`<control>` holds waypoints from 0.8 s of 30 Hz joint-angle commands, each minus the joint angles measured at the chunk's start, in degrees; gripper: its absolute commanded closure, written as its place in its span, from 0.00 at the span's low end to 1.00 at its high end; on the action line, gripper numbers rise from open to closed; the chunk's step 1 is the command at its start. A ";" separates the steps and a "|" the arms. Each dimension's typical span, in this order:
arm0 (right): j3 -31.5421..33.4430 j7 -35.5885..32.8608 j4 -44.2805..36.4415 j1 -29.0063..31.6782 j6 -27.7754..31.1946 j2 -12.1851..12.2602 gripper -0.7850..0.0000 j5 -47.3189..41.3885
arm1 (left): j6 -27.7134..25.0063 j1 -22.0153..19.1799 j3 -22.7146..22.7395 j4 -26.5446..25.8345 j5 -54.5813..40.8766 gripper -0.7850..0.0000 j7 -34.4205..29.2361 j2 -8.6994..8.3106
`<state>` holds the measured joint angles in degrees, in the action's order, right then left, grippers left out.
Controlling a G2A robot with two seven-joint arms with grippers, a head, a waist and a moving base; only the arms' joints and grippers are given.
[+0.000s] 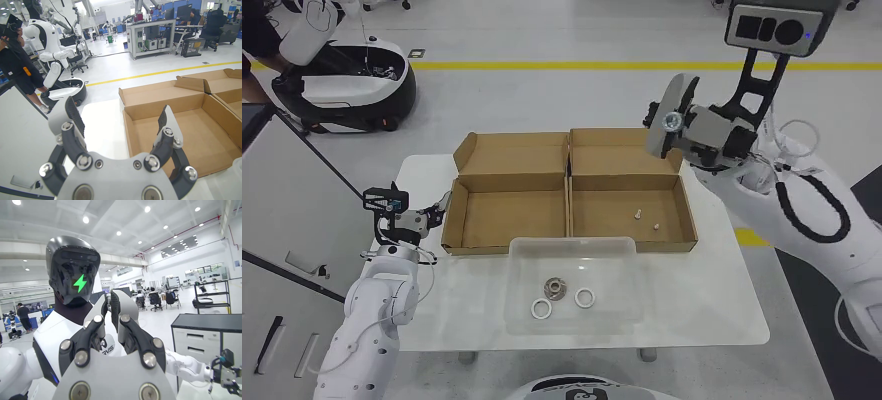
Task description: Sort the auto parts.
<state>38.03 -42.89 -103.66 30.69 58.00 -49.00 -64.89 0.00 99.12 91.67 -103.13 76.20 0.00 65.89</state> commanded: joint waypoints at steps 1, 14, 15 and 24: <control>0.54 -0.87 -0.44 0.64 0.00 -0.49 1.00 -2.38 | 0.00 0.00 0.00 0.00 0.00 0.00 0.00 0.00; 4.18 -6.46 0.33 3.32 -3.07 -4.07 1.00 -7.38 | 0.00 0.00 0.00 0.00 0.00 0.00 0.00 0.00; 4.58 -6.89 0.91 3.30 -3.59 -4.20 1.00 -5.98 | 0.00 0.00 0.00 0.00 0.00 0.00 0.00 0.00; 8.38 -6.37 1.43 3.89 -10.70 -4.71 1.00 9.16 | 0.00 0.00 0.00 0.00 0.00 0.00 0.00 0.00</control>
<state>45.96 -49.70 -101.92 34.32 48.00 -53.67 -57.16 0.00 99.12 91.67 -103.13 76.20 0.00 65.89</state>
